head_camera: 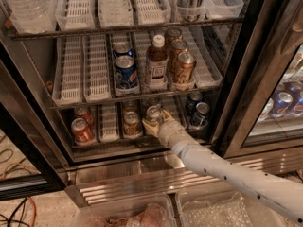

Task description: Pick 7up can from bottom shelf of fridge

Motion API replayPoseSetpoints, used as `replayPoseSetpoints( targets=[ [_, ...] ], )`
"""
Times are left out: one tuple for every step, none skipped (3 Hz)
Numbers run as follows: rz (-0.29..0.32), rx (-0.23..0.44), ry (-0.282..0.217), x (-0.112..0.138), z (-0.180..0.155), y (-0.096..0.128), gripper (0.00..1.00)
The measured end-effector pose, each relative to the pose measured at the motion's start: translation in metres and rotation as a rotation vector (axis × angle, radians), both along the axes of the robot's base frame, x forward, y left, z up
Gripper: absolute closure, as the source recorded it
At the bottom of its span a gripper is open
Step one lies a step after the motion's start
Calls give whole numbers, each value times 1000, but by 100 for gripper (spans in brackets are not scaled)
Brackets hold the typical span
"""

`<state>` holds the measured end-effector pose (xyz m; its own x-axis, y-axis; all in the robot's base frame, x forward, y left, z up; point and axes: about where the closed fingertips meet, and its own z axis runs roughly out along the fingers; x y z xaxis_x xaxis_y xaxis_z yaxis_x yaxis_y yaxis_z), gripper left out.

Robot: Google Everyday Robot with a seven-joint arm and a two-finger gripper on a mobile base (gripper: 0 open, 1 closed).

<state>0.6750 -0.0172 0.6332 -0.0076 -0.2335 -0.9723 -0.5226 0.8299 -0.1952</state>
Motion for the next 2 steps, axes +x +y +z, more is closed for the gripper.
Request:
replayPoseSetpoints(
  targets=[
    [55,-7,-51,-15,25,6,100],
    [104,-29,-79,-43,43,-1,100]
  ],
)
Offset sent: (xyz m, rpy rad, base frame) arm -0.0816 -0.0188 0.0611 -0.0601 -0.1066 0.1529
